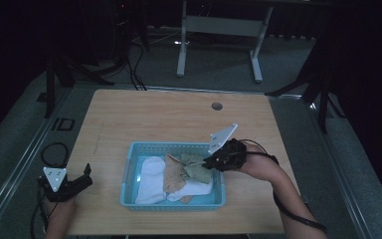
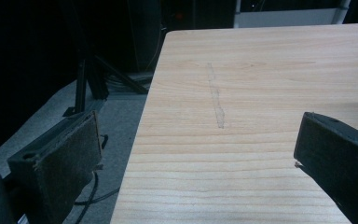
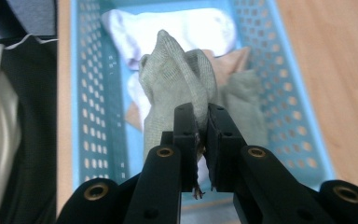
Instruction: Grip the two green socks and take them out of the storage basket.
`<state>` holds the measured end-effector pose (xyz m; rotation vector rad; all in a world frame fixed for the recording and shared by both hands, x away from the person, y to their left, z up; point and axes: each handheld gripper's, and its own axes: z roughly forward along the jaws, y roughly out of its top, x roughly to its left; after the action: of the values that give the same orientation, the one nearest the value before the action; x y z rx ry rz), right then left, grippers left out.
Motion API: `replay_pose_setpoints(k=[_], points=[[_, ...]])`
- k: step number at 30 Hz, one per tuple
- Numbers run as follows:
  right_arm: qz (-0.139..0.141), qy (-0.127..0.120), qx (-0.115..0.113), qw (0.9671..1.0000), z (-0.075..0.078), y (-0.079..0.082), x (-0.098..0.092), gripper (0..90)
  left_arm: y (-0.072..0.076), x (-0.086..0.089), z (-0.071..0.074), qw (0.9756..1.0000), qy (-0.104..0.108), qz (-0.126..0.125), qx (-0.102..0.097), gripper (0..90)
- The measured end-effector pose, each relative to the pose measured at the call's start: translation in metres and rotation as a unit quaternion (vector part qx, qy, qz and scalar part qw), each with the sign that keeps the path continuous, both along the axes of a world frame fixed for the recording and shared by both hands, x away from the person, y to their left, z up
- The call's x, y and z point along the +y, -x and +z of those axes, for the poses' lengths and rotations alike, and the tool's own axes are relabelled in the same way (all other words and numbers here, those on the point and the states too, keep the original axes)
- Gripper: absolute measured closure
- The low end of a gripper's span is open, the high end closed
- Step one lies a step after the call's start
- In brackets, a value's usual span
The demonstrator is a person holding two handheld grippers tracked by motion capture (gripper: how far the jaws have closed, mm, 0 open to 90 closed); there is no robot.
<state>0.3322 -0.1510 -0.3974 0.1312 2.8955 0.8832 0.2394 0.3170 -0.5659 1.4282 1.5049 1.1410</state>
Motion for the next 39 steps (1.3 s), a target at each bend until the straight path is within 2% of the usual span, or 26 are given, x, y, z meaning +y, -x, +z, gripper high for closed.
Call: replay_pose_setpoints(k=[2,3,6,8,9,13,15,16,20,23,25,26,27,29,32,33,35,38,39], points=[[-0.003,-0.001,-0.001,1.0000,0.002,-0.001,-0.002,83.2,0.000,0.000,0.000,1.0000,0.000,0.000,0.000,0.3],[-0.014,-0.014,-0.006,0.9998,0.007,-0.002,-0.011,83.2,0.000,0.000,0.000,1.0000,0.000,0.000,0.000,0.4],[-0.026,-0.022,-0.011,0.9994,0.013,-0.004,-0.022,83.2,0.000,0.000,0.000,1.0000,0.000,0.000,0.000,0.3],[-0.030,-0.023,-0.012,0.9992,0.014,-0.005,-0.026,83.2,0.000,0.000,0.000,1.0000,0.000,0.000,0.000,0.4],[-0.045,-0.026,-0.014,0.9986,0.015,-0.006,-0.033,83.1,0.000,0.000,0.000,1.0000,-0.001,0.001,0.001,0.4],[-0.060,-0.028,-0.018,0.9976,0.017,-0.006,-0.045,83.1,0.000,0.000,0.000,1.0000,-0.001,0.001,0.001,0.4],[-0.082,-0.038,-0.019,0.9957,0.018,-0.008,-0.063,83.1,0.000,0.000,0.000,1.0000,-0.001,0.001,0.001,0.4],[-0.089,-0.036,-0.023,0.9951,0.018,-0.009,-0.068,83.0,0.000,0.000,0.000,1.0000,-0.001,0.001,0.001,0.4],[-0.120,-0.040,-0.016,0.9918,0.014,-0.012,-0.089,82.0,0.000,0.000,0.000,1.0000,-0.001,0.001,0.001,0.4],[-0.138,-0.037,-0.008,0.9896,0.007,-0.016,-0.103,81.9,0.000,0.000,0.000,1.0000,-0.001,0.001,0.001,0.4],[-0.142,-0.032,-0.008,0.9894,0.003,-0.016,-0.107,82.0,0.000,0.000,0.000,1.0000,-0.001,0.001,0.001,0.4],[-0.151,-0.029,-0.010,0.9881,-0.001,-0.016,-0.111,82.0,0.000,0.000,0.000,1.0000,-0.001,0.001,0.001,0.4],[-0.158,-0.024,0.007,0.9871,-0.011,-0.018,-0.118,82.5,0.000,0.000,0.000,1.0000,-0.001,0.001,0.001,0.4],[-0.172,-0.019,0.023,0.9847,-0.024,-0.020,-0.124,82.7,0.000,0.000,0.000,1.0000,-0.001,0.001,0.001,0.4],[-0.183,-0.009,0.040,0.9823,-0.042,-0.022,-0.132,82.8,0.000,0.000,0.000,1.0000,-0.002,0.002,0.000,0.4],[-0.186,-0.005,0.037,0.9818,-0.047,-0.022,-0.134,82.8,0.000,0.000,0.000,1.0000,-0.002,0.001,0.001,0.4],[-0.199,-0.007,0.044,0.9790,-0.054,-0.023,-0.140,82.8,0.000,0.000,0.000,1.0000,-0.001,0.001,0.001,0.4],[-0.207,-0.008,0.053,0.9769,-0.063,-0.025,-0.148,82.8,0.000,0.000,0.000,1.0000,-0.001,0.002,0.000,0.4],[-0.211,-0.005,0.048,0.9762,-0.065,-0.024,-0.150,82.9,0.000,0.000,0.000,1.0000,-0.001,0.002,0.000,0.4]])
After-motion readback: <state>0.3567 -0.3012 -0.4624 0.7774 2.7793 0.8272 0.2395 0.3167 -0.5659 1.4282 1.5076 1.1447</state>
